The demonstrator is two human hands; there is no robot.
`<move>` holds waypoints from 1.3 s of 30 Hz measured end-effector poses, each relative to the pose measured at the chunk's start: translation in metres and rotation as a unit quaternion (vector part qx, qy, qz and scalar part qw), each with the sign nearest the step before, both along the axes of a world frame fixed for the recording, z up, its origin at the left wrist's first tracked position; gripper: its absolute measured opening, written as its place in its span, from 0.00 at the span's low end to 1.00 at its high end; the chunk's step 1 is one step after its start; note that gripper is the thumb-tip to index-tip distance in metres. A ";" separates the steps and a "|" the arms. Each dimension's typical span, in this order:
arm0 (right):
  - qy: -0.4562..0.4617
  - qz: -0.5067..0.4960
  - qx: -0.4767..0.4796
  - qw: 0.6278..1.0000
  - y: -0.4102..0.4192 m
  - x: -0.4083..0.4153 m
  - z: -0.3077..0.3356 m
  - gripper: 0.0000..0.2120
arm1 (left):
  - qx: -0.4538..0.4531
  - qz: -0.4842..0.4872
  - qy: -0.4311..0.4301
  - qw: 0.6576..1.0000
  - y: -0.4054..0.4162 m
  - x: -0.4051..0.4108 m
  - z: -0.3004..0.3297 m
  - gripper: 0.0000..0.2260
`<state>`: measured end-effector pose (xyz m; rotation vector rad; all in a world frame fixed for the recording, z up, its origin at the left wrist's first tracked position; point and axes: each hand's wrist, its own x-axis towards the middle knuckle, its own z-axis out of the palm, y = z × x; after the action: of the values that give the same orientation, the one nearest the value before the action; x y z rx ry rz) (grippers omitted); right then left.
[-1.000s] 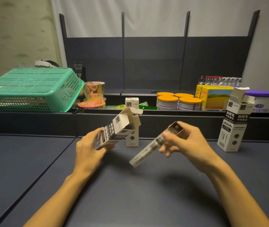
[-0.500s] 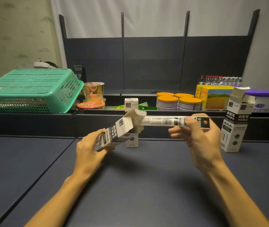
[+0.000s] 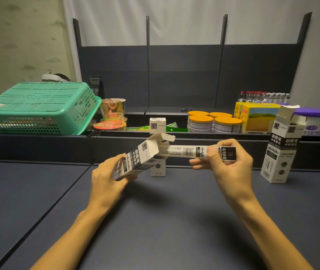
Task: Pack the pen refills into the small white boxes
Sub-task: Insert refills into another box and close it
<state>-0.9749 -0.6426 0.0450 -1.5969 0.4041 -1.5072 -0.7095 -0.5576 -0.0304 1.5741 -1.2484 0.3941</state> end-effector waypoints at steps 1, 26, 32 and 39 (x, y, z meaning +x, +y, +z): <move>0.003 -0.003 -0.005 1.000 0.000 0.000 -0.001 0.03 | 0.001 0.000 0.001 1.000 0.000 0.000 0.000 0.32; 0.077 -0.014 -0.118 0.990 -0.004 0.023 -0.016 0.12 | 0.013 0.000 -0.031 0.999 -0.003 -0.001 -0.003 0.31; 0.063 -0.001 -0.082 0.995 0.000 0.031 -0.022 0.09 | 0.013 -0.003 -0.030 0.999 -0.002 -0.002 -0.003 0.31; 0.082 -0.012 -0.144 0.986 -0.005 0.037 -0.033 0.08 | 0.008 -0.003 -0.018 1.000 -0.002 -0.002 -0.004 0.29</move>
<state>-0.9379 -0.6478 0.0119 -1.9568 0.3077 -1.5098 -0.7116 -0.5595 -0.0345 1.5820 -1.2866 0.4111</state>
